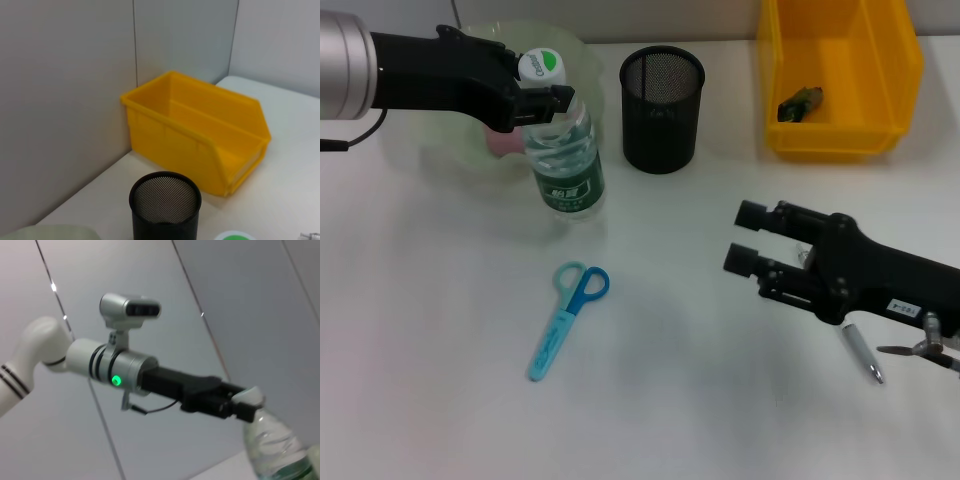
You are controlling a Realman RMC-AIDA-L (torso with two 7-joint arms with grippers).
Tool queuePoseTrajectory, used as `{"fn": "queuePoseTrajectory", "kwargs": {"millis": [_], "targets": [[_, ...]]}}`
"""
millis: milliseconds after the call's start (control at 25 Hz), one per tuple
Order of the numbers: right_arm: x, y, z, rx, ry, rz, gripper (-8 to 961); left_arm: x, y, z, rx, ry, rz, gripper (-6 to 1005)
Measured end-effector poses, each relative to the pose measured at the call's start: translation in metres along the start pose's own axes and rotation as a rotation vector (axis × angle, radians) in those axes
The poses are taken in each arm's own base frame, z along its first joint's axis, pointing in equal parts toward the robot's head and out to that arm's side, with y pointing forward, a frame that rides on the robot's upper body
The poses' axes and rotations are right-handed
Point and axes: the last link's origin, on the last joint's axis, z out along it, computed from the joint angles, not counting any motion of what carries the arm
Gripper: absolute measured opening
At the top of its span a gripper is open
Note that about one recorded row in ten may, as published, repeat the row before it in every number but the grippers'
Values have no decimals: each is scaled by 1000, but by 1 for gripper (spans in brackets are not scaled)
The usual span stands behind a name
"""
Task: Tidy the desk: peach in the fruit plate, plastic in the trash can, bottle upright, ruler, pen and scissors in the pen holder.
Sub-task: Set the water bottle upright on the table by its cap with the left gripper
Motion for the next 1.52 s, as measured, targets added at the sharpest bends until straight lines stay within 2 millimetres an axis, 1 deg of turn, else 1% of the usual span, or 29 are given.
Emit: {"fn": "queuePoseTrajectory", "kwargs": {"millis": [320,400,600,1160,1520], "targets": [[11,-2,-11,130,-58,-93,637,-5,0,0,-2,-3,1,434],[16,-3,-12,157,-42,-110,636,-8,0,2,-5,-3,2,434],[20,-5,-11,171,-15,-107,636,-13,-3,5,-7,0,-26,434],[17,-8,-9,169,-16,-106,637,-13,-5,8,0,-1,-17,443],[16,-9,-8,173,-21,-107,637,-16,-8,5,12,-9,-20,450]]}}
